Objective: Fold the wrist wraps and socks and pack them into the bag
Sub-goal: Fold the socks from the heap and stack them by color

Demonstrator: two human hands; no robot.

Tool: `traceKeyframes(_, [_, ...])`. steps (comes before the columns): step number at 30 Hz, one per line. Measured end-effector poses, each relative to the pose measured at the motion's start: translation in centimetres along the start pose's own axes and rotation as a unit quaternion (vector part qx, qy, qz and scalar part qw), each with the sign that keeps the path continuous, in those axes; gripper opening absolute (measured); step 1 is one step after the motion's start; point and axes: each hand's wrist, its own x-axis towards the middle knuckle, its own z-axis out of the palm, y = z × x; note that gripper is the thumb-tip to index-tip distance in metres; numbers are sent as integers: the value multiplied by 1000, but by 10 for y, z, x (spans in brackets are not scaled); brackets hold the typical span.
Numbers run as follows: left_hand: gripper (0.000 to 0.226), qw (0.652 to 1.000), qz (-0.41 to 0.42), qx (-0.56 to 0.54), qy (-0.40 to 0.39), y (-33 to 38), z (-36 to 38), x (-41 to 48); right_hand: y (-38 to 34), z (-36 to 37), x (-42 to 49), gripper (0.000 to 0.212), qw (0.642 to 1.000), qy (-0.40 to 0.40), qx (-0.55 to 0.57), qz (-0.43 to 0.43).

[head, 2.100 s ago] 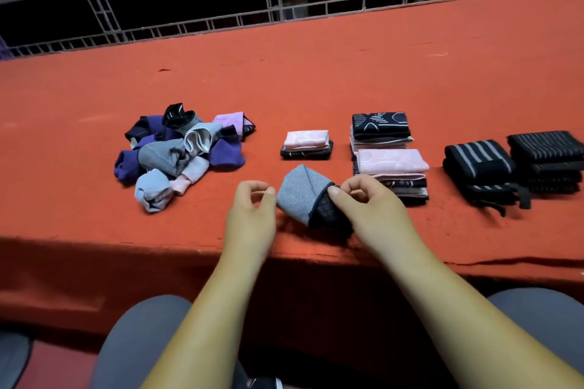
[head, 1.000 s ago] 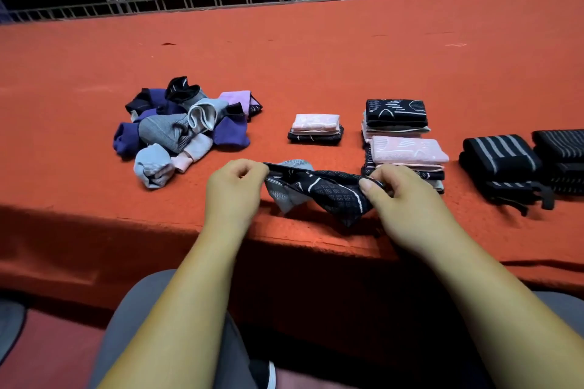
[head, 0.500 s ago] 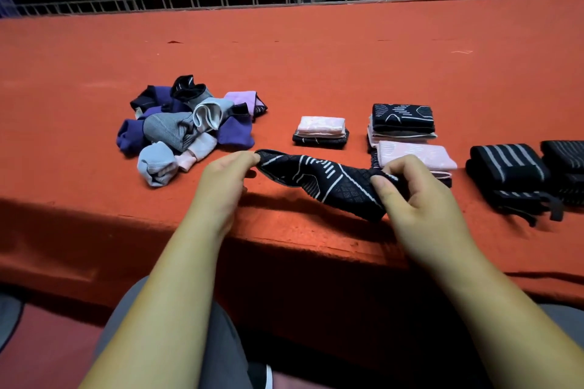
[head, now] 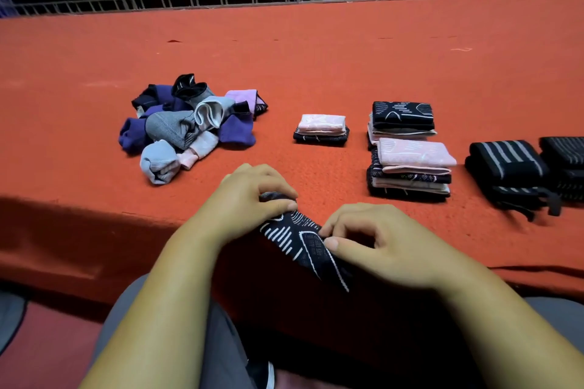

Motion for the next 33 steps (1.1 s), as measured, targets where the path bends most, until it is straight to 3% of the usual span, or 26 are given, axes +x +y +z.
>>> traceKeyframes(3, [26,999,-12,46,-4,2,-4,-4,6,6,2,17,999,4,-19,33])
traceKeyframes(7, [12,995,-15,89,35,5,-8,-6,13,16,12,8,994,70,-58,67])
traceKeyframes(11, [23,997,-33,14,62,8,-6,-7,13,25,27,14,988,87,-74,107])
traceKeyframes(15, [6,992,-31,-66,100,15,-4,-7,12,31,38,32,989,49,-65,125])
traceKeyframes(20, [11,973,-42,-182,134,23,-1,-4,10,29,35,11,989,17,-12,145])
traceKeyframes(23, [15,943,-87,-203,249,20,0,3,12,21,30,25,991,-10,-20,136])
traceKeyframes(26, [20,879,-172,-258,362,3,-10,8,13,11,23,33,991,-25,-19,132])
traceKeyframes(28, [20,874,-176,-304,335,-7,-16,8,10,5,19,33,991,-17,8,131])
traceKeyframes(30, [23,888,-141,-346,269,-2,-15,7,8,3,16,30,990,-7,36,134])
traceKeyframes(33, [19,876,-80,-429,206,16,-9,6,3,6,19,24,985,13,83,153])
